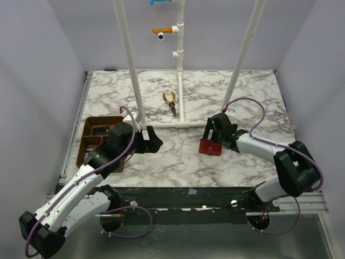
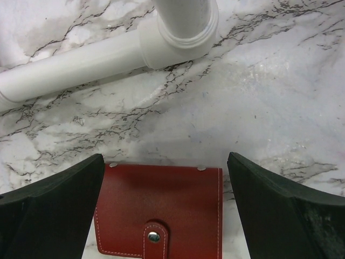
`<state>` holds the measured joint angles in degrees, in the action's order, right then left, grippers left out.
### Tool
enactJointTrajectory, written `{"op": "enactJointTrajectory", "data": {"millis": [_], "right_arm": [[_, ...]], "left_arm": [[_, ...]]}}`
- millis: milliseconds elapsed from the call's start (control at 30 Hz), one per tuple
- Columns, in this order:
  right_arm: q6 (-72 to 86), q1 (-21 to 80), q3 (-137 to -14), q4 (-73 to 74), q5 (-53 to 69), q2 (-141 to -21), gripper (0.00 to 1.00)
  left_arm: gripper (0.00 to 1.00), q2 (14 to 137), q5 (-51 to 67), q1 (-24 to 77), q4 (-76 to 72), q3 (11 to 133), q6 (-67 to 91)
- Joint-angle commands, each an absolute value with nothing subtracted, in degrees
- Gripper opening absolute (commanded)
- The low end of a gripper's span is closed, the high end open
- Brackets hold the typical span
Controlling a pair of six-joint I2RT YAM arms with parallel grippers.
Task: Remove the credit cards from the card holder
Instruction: Move the card holder to the center of the board.
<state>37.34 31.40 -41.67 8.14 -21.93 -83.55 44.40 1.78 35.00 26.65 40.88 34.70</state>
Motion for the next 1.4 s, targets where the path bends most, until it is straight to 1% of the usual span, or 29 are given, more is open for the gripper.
{"op": "enactJointTrajectory", "data": {"millis": [0,233,400,633,767,833,967,1067,1133,1233,1367], "right_arm": [[35.18,31.10,-41.13,3.33,-19.25,-86.23,1.00],[35.19,31.20,-39.28,3.79,-15.16,-85.21,1.00],[37.38,33.12,-38.81,9.16,-15.30,-82.56,1.00],[43.52,39.88,-37.79,15.44,-13.12,-75.29,1.00],[48.28,46.09,-39.46,17.77,-12.26,-75.13,1.00],[50.17,46.74,-40.20,18.75,-12.08,-75.12,1.00],[50.48,46.32,-43.25,25.64,-22.55,-71.89,1.00],[46.15,43.31,-44.57,25.96,-25.37,-69.79,1.00],[42.97,39.36,-44.59,24.36,-23.95,-70.44,1.00],[39.83,33.72,-43.51,19.96,-18.31,-72.46,1.00],[38.04,31.48,-42.60,14.19,-14.29,-75.14,1.00]], "left_arm": [[0.99,42.93,3.22,35.33,26.00,40.10,33.93],[0.98,43.13,3.90,35.28,25.16,39.38,34.54],[0.98,43.42,4.04,35.24,25.25,39.14,34.63],[0.99,43.63,4.11,35.24,24.95,38.27,34.63],[0.98,44.58,4.64,35.16,24.26,37.80,34.80],[0.98,45.14,5.10,35.16,24.04,37.79,34.96],[0.98,45.83,6.27,35.15,23.86,37.80,35.33],[0.98,45.72,6.94,35.16,23.41,37.37,35.51],[0.99,45.75,7.23,35.15,23.28,37.27,35.59],[0.98,45.88,7.47,35.16,23.34,37.44,35.65],[0.98,45.46,7.48,35.12,23.83,37.53,35.60]]}}
